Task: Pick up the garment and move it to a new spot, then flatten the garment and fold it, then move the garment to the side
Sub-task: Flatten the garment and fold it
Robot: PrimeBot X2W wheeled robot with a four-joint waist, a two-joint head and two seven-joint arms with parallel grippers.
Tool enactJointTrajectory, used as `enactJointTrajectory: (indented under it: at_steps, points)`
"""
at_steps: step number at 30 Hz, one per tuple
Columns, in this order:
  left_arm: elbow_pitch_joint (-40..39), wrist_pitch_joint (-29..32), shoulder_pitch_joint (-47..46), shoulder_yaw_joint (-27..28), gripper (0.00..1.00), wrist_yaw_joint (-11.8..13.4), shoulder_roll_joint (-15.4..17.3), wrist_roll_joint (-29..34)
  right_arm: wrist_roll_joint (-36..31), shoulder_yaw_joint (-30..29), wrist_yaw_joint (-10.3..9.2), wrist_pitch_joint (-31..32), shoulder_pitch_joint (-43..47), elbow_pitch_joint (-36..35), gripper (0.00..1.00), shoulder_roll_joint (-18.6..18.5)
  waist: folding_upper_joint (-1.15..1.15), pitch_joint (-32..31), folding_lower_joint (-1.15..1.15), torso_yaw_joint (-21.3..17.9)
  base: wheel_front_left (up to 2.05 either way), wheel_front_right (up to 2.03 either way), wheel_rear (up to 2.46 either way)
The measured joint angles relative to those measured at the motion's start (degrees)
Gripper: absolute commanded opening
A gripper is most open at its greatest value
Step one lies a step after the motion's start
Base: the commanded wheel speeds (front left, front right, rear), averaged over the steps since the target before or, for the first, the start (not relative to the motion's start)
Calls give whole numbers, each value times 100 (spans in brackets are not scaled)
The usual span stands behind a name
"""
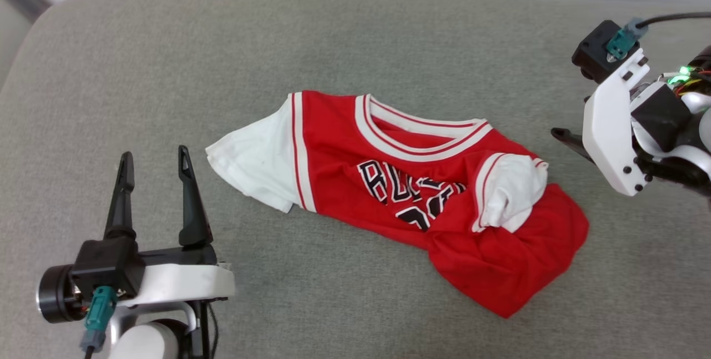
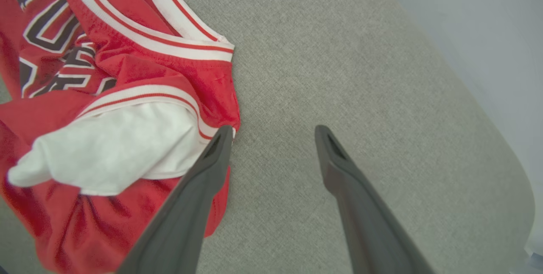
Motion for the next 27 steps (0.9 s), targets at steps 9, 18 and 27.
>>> enactJointTrajectory:
  at_steps: [9,18,27]
  points:
    - [108,0,54,499,100,-754,-880,593,388,701,-1,140,-165,1125,100,333,0,474,1,364,0,0,0]
    - [254,0,173,1043,100,-1246,-1354,954,582,1227,-34,-564,-158,1228,0,375,0,531,0,306,0,0,0]
    - [310,0,331,1273,100,-1539,-1555,1185,633,1288,-1,-1223,-777,346,0,-446,0,125,0,127,0,0,0]
